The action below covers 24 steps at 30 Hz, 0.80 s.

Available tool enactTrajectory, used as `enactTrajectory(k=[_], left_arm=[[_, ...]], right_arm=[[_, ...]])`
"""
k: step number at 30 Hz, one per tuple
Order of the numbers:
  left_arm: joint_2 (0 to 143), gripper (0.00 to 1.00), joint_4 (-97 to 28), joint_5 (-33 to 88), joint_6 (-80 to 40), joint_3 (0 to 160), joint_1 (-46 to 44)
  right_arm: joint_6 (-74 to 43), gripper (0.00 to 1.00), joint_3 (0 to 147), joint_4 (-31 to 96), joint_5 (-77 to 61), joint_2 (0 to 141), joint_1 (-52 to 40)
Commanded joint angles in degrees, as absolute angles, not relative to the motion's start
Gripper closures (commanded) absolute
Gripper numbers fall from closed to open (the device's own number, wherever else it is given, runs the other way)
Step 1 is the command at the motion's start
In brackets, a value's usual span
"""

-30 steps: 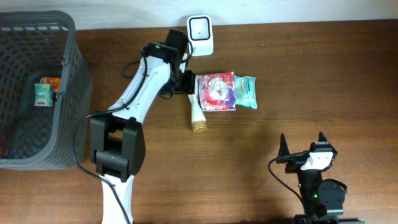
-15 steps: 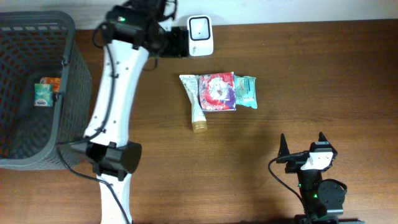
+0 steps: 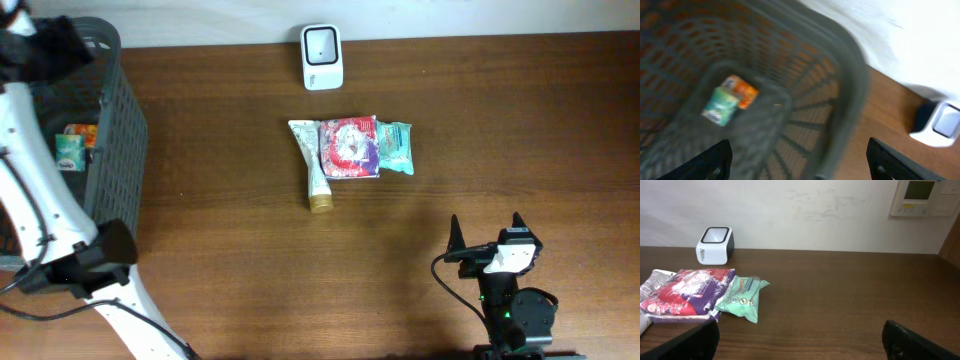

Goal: Scan the item barcode
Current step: 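Carry the Pantene tube over and lay it beside the red-purple pack, then reach into the basket and grasp the small green tissue pack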

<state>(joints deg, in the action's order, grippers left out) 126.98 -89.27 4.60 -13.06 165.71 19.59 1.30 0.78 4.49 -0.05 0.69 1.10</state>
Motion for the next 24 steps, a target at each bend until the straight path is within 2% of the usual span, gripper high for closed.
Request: enactTrajectory(k=[1, 5, 8, 11, 12, 14, 18, 21, 24], left_arm=[[125.9, 0.21, -89.9, 2.6, -13.4, 166.2, 25.3], [125.9, 0.25, -88.7, -0.3, -12.5, 158.8, 28.2], [125.9, 0.2, -83.7, -0.9, -7.2, 148.4, 28.3], [125.9, 0.2, -79.0, -9.1, -5.8, 137.4, 28.3], [125.9, 0.21, -75.1, -10.4, -1.4, 131.2, 28.3], [125.9, 0.18, -70.1, -12.1, 1.4, 125.3, 28.3], [125.9, 0.12, -57.4, -11.2, 8.5, 116.8, 28.1], [125.9, 0.13, -50.1, -11.1, 11.7, 112.5, 28.1], [125.9, 0.14, -45.7, -5.5, 16.4, 108.9, 28.1]], right_arm=[[1.0, 0.01, 0.3, 4.7, 0.4, 0.3, 1.5], [1.0, 0.01, 0.3, 4.7, 0.4, 0.3, 1.5], [1.0, 0.01, 0.3, 4.7, 0.4, 0.3, 1.5], [1.0, 0.01, 0.3, 4.7, 0.4, 0.3, 1.5], [1.0, 0.01, 0.3, 4.7, 0.4, 0.3, 1.5], [1.0, 0.01, 0.3, 4.7, 0.4, 0.3, 1.5], [1.0, 0.01, 0.3, 4.7, 0.4, 0.3, 1.5], [1.0, 0.01, 0.3, 4.7, 0.4, 0.3, 1.5], [1.0, 0.01, 0.3, 4.7, 0.4, 0.3, 1.5]])
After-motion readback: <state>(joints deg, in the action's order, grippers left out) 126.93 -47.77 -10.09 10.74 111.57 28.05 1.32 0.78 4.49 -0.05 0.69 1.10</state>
